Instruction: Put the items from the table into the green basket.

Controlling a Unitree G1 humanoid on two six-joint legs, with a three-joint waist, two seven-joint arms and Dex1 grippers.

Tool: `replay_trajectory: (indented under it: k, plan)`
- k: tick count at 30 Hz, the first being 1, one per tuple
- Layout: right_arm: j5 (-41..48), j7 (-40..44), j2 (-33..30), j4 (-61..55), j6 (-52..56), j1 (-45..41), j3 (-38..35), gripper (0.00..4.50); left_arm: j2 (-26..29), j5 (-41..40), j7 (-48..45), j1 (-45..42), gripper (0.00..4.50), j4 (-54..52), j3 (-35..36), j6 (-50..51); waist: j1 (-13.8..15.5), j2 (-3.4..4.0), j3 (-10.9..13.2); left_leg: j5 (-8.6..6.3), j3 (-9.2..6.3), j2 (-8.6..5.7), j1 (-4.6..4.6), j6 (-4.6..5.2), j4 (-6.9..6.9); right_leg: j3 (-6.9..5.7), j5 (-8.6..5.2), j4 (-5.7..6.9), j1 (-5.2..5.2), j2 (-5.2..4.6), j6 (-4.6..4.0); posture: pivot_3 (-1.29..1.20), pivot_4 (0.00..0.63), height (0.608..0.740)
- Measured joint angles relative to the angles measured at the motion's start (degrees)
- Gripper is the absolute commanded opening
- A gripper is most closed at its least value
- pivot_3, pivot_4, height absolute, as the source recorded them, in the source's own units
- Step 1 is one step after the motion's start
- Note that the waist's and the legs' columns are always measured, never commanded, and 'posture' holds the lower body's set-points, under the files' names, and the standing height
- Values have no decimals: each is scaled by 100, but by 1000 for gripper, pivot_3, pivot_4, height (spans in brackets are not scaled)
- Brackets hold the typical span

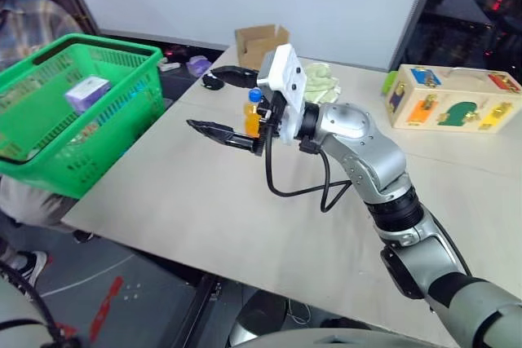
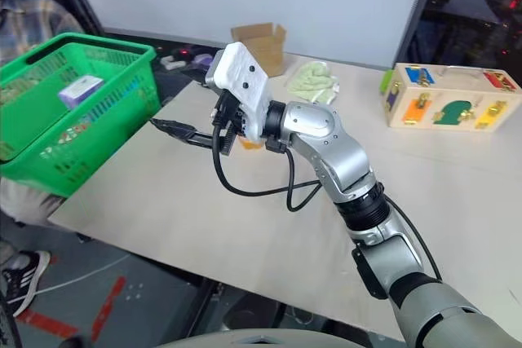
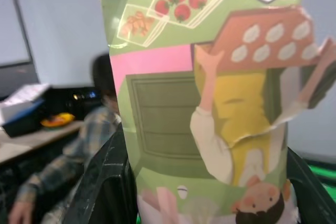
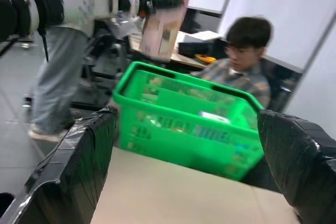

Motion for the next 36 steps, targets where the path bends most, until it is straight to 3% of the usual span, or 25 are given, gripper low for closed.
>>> replay_trajectory:
  k: [1,3,4,8,14,19,23,27,31,36]
  plan:
    - [0,-23,-5,-38,14,3,0,4500,-26,100,150,169,3339,80,-14,-26,-140,0,0,0,1,0,5,0,0,5,0,7,1,-2,-1,206,0,740]
    - [0,-70,-18,-146,70,41,-1,4500,-121,192,364,579,4304,228,16,-80,-409,-4,-3,1,7,-1,15,1,0,18,2,18,2,-3,-3,179,0,740]
    - [1,-84,-24,-163,74,56,-3,4500,-145,211,392,649,4411,265,18,-82,-520,-11,-7,2,7,-1,17,1,2,21,3,23,2,-3,-5,179,0,740]
    - [19,-147,-82,-253,198,150,-4,4500,-356,115,716,1194,4411,315,360,-263,-975,-28,-18,4,-7,3,33,-1,1,50,11,33,1,-6,-17,171,0,740]
    - [376,103,-197,-386,229,242,-65,4500,-435,-665,-94,1235,4411,-40,1173,-611,-1371,-37,-24,5,-5,8,37,-1,0,63,14,34,0,-31,-22,193,0,740]
    - [645,505,-404,-374,228,250,-68,4500,-732,-1224,-1612,2052,4411,-1502,1254,186,-1390,-17,-16,6,2,16,43,2,0,82,14,48,1,-41,-22,229,0,740]
    - [604,606,-617,-333,213,259,-47,4500,-1283,-2014,-2067,4221,4411,-4490,1127,2376,-1389,-17,-17,6,3,24,49,3,3,100,14,61,0,-43,-22,232,0,740]
    - [216,482,-1049,-142,294,340,-30,4500,-1683,-2317,-1890,5433,4411,-6597,1007,3497,-1338,-15,-15,5,3,25,56,2,3,102,13,63,2,-44,-24,232,0,740]
    - [10,555,-1468,-120,448,534,42,4500,-1991,-2255,-1572,5618,4411,-7397,622,3854,-1212,5,-3,7,-1,22,60,1,3,103,15,66,1,-36,-33,189,0,740]
    - [-24,734,-1728,-139,583,545,59,4500,-2247,-1836,-1249,5072,4411,-7306,-123,4003,-1207,7,-2,11,-2,20,63,-3,4,106,16,67,3,-7,-36,159,0,740]
